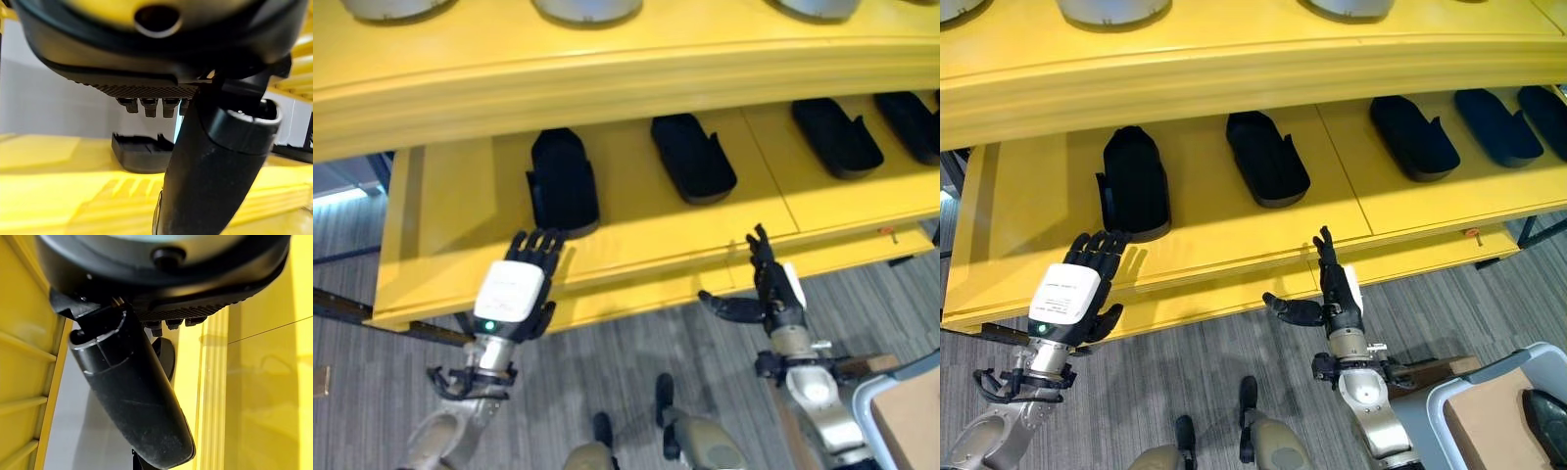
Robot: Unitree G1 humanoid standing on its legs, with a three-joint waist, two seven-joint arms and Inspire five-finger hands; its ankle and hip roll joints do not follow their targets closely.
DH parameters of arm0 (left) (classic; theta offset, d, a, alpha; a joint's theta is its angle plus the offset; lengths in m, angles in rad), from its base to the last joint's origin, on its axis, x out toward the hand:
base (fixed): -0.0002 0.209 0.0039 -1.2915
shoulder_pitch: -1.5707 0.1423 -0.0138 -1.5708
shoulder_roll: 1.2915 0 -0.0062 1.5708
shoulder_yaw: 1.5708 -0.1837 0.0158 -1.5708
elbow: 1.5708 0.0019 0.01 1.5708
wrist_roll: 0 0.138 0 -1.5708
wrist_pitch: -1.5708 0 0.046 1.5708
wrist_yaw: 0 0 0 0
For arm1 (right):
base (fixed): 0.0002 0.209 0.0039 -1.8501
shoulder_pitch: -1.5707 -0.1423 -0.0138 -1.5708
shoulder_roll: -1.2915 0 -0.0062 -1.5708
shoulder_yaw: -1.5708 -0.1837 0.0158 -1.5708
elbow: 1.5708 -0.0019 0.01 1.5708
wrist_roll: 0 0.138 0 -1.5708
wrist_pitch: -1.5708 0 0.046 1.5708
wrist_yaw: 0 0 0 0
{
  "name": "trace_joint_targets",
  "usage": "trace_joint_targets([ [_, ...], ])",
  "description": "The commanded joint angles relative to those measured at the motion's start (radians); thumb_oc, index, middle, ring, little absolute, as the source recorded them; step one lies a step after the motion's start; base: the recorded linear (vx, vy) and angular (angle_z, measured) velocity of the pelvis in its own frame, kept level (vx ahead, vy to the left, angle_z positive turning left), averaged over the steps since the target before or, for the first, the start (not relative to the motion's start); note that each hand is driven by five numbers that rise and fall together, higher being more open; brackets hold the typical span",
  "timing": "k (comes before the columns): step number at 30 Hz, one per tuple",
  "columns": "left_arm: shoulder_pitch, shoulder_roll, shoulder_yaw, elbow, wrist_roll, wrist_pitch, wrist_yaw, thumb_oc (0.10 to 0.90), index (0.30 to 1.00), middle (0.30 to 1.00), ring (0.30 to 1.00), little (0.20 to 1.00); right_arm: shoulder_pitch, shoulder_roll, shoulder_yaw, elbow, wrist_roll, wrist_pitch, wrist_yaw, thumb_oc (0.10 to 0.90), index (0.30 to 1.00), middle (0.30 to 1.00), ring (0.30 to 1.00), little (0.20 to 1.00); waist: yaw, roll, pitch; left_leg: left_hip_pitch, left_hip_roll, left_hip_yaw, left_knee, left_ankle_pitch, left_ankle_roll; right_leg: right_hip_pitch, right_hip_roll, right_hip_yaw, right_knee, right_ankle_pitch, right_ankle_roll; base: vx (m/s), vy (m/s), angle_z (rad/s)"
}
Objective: Move parts from the plastic box to the shelf.
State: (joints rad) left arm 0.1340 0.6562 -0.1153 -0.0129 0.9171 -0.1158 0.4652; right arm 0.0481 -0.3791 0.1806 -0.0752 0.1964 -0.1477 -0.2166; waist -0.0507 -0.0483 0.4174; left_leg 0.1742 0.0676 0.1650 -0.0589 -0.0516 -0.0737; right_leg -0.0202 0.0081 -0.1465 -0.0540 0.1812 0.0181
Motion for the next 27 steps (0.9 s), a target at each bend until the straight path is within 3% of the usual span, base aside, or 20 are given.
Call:
trace_joint_targets([
  [1,-0.085,-0.009,0.014,-0.030,-0.021,-0.019,0.047,0.900,1.000,1.000,1.000,1.000,-0.048,0.007,-0.061,-0.119,-0.037,-0.102,-0.024,0.900,1.000,1.000,1.000,1.000,-0.001,0.035,-0.058,0.031,-0.018,0.014,-0.028,0.034,-0.027,-0.050,0.015,-0.023,0.081,-0.043,0.063,0.00,0.000,0.00],
  [27,-0.052,-0.066,-0.059,-0.018,-0.164,-0.051,-0.005,0.900,1.000,1.000,1.000,1.000,-0.028,0.010,-0.054,-0.122,-0.042,-0.107,-0.037,0.900,1.000,1.000,1.000,1.000,0.001,0.031,-0.061,0.038,-0.017,0.013,-0.028,0.033,-0.025,-0.051,0.014,-0.020,0.089,-0.039,0.060,0.00,0.000,0.00],
])
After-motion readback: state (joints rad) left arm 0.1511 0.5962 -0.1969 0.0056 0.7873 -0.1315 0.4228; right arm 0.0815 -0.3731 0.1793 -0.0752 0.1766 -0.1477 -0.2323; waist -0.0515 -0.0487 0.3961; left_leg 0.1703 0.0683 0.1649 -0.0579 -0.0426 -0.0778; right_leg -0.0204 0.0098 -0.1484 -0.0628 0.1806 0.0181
